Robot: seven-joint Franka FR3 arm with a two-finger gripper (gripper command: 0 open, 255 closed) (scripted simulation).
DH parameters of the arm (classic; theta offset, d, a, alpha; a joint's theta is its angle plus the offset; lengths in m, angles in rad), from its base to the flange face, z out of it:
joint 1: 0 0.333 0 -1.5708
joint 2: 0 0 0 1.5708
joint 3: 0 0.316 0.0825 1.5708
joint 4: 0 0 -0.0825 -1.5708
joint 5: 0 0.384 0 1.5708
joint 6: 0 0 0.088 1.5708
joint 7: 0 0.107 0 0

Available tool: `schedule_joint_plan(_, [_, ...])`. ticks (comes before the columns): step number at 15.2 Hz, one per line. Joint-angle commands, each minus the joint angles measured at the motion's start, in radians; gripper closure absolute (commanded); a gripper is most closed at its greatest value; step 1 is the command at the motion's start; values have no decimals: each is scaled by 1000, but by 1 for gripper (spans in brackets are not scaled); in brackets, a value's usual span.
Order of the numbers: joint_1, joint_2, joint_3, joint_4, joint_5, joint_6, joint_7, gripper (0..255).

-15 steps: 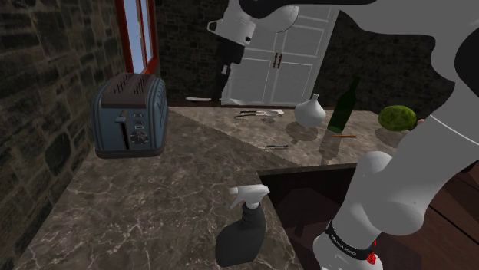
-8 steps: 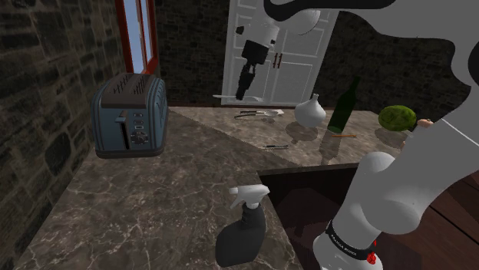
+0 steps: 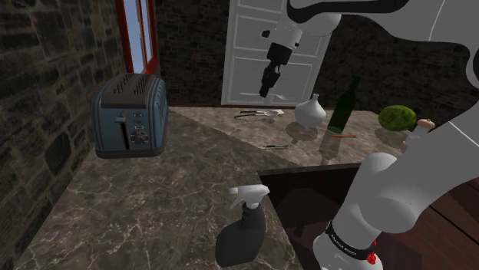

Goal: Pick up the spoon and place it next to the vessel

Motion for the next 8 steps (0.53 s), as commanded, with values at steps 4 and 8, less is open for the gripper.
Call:
schedule_joint_plan(4, [-38,13,-91,37,-28,-43,-118,255])
schedule_joint_plan(8, [-64,39,-170,79,-45,-75,-218,255])
